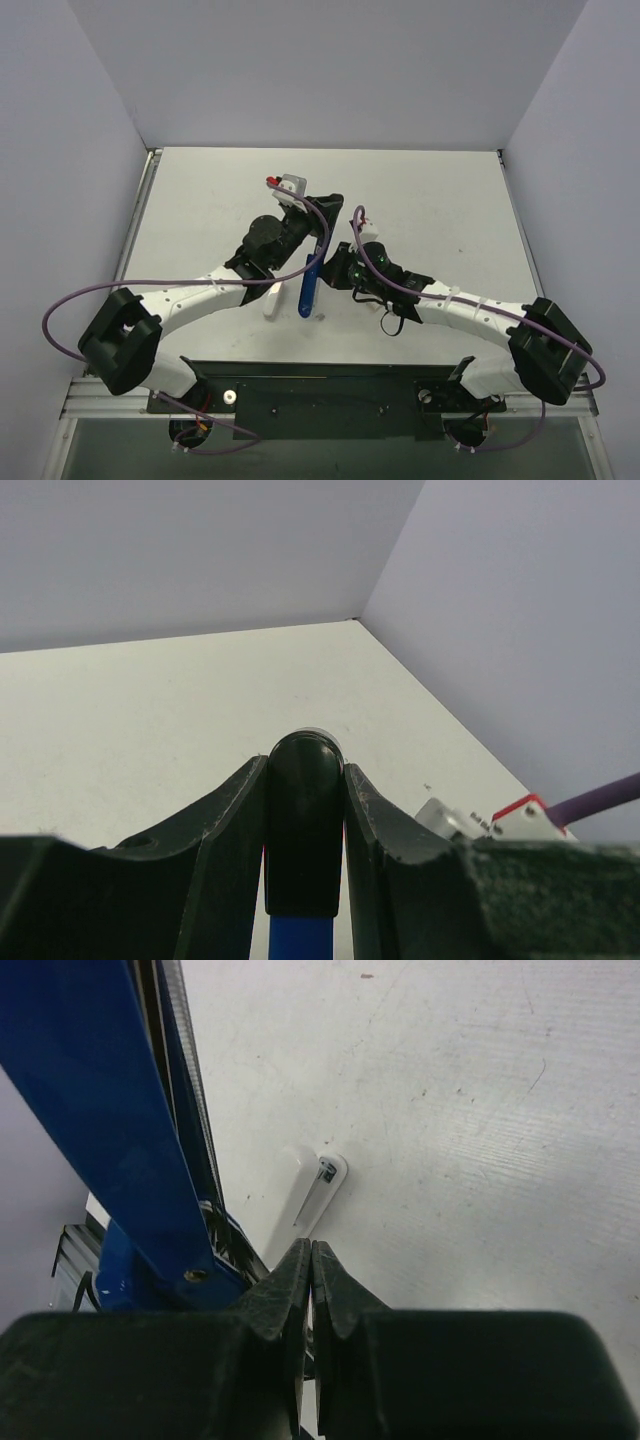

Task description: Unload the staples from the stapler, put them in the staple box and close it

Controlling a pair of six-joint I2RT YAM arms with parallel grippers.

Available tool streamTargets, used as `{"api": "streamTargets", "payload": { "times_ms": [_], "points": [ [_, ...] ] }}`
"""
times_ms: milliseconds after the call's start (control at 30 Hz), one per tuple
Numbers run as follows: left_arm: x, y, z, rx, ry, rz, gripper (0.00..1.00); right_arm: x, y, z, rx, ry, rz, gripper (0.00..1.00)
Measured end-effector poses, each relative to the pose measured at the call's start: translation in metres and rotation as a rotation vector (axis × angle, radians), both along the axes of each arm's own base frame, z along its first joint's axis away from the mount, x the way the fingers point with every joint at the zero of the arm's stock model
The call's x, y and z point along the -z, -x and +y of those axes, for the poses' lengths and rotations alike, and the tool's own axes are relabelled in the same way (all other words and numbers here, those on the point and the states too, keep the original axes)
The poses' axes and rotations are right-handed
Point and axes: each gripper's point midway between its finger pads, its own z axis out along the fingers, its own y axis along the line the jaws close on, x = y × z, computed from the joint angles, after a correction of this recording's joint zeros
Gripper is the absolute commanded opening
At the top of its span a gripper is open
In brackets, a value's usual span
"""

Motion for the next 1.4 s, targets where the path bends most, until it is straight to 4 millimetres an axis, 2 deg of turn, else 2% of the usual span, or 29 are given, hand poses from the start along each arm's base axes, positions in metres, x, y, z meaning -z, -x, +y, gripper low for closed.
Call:
{"api": "streamTargets", "payload": {
  "times_ms": [133,300,667,767,933,1067,1200,1400],
  "points": [
    [-0.006,-0.011,-0.003,-0.013,0.015,-0.017,0.00,0.008,0.005,0.007,-0.031,-0.013,0.038,0.00],
    [-0.004,-0.017,-0.006,-0.017,0.021,-0.022,0.00,0.015,0.009,0.012,-0.050,-0.021,0.073,0.00],
    [-0.006,-0.017,-0.005,-0.017,0.031,-0.022,0.00,0.014,0.008,0.011,-0.052,-0.025,0.075,0.00],
    [-0.020,-0.010,-0.001,-0.007,0.057,-0.029,0.00,0.006,0.009,0.010,-0.052,-0.035,0.062,0.00],
    [-0.059,0.007,0.011,0.013,0.137,-0.060,0.00,-0.024,0.012,0.004,-0.049,-0.077,0.005,0.00],
    [-0.084,0.021,0.021,0.025,0.192,-0.070,0.00,-0.042,0.013,-0.003,-0.039,-0.093,-0.038,0.00],
    [-0.092,0.030,0.026,0.042,0.213,-0.056,0.00,-0.052,0.017,-0.013,-0.028,-0.080,-0.063,0.00],
    [-0.092,0.040,0.032,0.056,0.216,-0.024,0.00,-0.065,0.025,-0.030,-0.006,-0.052,-0.103,0.00]
  ]
}}
